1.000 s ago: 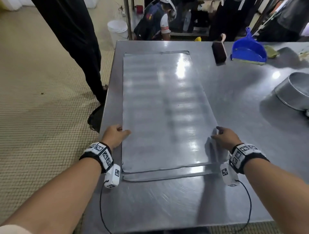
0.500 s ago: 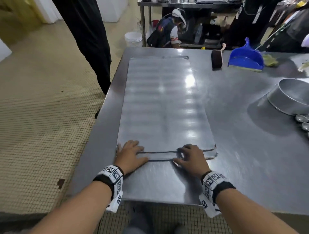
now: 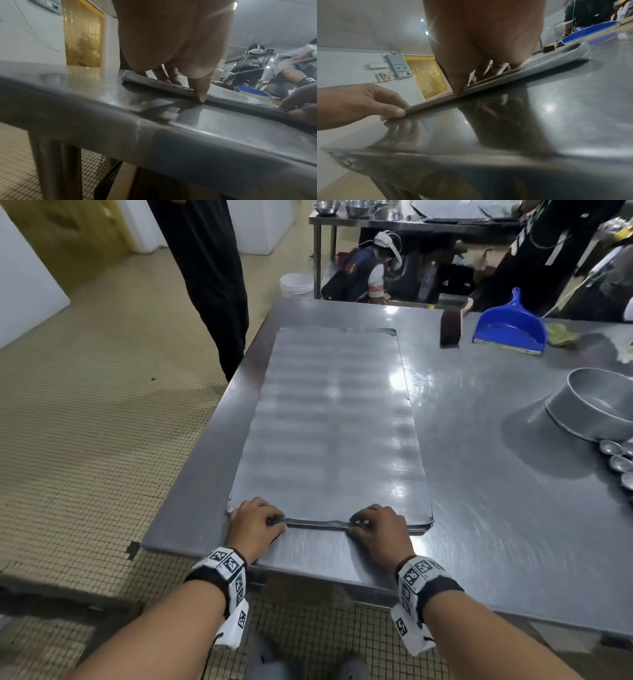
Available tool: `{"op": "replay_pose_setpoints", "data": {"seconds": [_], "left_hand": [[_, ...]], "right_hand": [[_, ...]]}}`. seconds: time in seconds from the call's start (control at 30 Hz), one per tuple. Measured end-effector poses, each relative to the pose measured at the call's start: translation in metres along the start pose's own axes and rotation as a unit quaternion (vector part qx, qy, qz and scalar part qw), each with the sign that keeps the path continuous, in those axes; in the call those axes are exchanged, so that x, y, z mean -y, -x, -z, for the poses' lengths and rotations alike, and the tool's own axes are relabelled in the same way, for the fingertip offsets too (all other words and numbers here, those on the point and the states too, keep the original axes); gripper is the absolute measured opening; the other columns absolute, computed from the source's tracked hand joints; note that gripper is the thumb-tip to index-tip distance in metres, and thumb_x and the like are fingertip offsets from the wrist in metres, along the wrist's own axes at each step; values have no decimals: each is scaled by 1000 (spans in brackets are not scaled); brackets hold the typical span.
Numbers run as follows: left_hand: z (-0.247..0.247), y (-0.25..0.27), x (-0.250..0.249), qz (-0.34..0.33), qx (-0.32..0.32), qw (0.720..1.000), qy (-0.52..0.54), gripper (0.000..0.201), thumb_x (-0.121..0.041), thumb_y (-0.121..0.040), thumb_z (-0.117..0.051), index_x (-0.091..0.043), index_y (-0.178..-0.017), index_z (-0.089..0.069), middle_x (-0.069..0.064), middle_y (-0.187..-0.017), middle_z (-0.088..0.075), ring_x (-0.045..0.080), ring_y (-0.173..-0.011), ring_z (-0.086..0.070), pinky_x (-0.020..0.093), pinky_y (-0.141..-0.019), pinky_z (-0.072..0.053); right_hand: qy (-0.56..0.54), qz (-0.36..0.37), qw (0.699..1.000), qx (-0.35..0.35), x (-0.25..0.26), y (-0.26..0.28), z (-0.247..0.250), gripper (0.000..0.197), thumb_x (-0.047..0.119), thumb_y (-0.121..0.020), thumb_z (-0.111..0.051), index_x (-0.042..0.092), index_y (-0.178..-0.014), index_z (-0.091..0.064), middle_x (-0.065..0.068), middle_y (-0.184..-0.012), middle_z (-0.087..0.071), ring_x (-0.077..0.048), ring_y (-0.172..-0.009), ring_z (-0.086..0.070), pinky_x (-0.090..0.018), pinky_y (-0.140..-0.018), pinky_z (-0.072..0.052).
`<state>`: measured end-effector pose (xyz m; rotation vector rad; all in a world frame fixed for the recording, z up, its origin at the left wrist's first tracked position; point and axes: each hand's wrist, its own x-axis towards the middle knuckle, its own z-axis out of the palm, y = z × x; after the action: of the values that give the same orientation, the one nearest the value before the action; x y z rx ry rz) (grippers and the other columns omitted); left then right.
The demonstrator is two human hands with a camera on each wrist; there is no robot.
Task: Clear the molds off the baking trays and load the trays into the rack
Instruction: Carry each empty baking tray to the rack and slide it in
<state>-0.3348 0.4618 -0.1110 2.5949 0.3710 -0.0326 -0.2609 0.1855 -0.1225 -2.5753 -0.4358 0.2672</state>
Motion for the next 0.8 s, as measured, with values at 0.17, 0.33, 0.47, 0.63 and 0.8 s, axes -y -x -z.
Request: {"op": "replay_pose_setpoints", "data": {"seconds": [0.17, 0.33, 0.47, 0.63, 0.8], "left_hand": [[1, 14, 10, 10, -2, 1000, 26, 18, -40, -85, -77, -33, -101, -76, -15, -101, -57, 11, -105, -49, 38, -103, -36], [6, 30, 18, 12, 10, 999, 30, 18, -40, -86, -76, -33, -102, -76, -16, -103, -56, 11, -107, -49, 37, -104, -35], [13, 51, 29, 11, 33, 999, 41, 16, -45, -84, -77, -38, -97, -73, -17, -103, -56, 10, -107, -47, 40, -103, -35], [21, 75, 52, 8, 63, 997, 49, 28, -62, -79, -73, -34, -83, -71, -19, -92, -63, 5, -94, -55, 38, -93, -46], [43, 89, 62, 36, 91, 993, 58, 40, -64, -81, -71, -29, -100, -70, -11, -92, -67, 9, -83, -64, 34, -77, -59]], "right_hand": [[-6, 6, 1000, -4, 6, 16, -8, 21, 51, -86, -69, 36, -98, -75, 16, -98, -64, -10, -93, -58, -37, -87, -47], [-6, -18, 1000, -7, 17, 34, -15, 24, 52, -85, -71, 34, -99, -76, 15, -100, -66, -10, -94, -59, -37, -87, -49], [-34, -54, 998, 3, 31, 58, -22, 24, 52, -80, -76, 33, -94, -76, 16, -94, -66, -8, -90, -60, -39, -87, -52], [-53, -96, 994, 5, 52, 91, -33, 32, 63, -82, -69, 31, -83, -73, 15, -82, -67, -3, -80, -61, -36, -83, -53], [-93, -146, 984, 32, 57, 117, -24, 32, 62, -88, -64, 31, -92, -69, 12, -75, -74, -1, -68, -68, -29, -72, -58]]}}
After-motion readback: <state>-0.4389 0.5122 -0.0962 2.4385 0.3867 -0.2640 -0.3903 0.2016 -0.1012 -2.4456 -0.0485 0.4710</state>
